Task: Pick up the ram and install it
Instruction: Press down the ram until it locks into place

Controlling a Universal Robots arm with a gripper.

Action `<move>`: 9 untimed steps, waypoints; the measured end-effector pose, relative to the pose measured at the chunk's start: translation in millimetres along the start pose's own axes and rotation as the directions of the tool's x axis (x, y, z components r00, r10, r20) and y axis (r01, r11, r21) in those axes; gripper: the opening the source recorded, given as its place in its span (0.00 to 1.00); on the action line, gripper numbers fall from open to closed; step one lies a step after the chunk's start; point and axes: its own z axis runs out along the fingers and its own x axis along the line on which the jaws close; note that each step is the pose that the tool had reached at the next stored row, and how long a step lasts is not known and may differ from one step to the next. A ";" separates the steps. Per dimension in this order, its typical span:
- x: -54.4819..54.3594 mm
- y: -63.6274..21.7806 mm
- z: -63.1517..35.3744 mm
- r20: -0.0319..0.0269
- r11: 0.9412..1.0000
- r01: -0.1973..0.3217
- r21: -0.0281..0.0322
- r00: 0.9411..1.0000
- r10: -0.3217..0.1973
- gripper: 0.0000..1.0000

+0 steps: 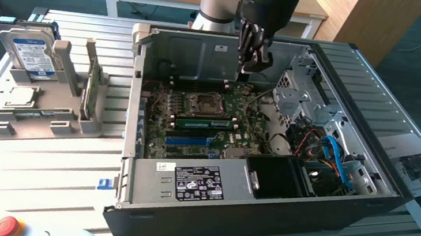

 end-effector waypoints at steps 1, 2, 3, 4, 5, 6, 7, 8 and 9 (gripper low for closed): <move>0.4 -1.4 0.0 0.000 1.000 0.000 0.000 1.000 0.000 0.10; 0.5 -2.3 0.0 0.000 1.000 0.000 0.000 1.000 0.000 0.10; 0.5 -2.3 0.0 0.000 1.000 0.000 0.000 1.000 0.000 0.10; 0.5 -2.3 0.0 0.000 1.000 0.000 0.000 1.000 0.000 0.10; 0.5 -2.3 0.0 0.000 1.000 0.000 0.000 1.000 0.000 0.10; 0.5 -2.3 0.0 0.000 1.000 0.000 0.000 1.000 0.000 0.10; 0.6 -2.3 0.6 0.000 1.000 0.000 0.000 1.000 0.000 0.10; 0.6 -2.4 1.5 0.000 1.000 0.000 0.001 1.000 0.000 0.10; 0.5 -2.4 2.8 0.000 1.000 0.000 0.002 1.000 0.000 0.10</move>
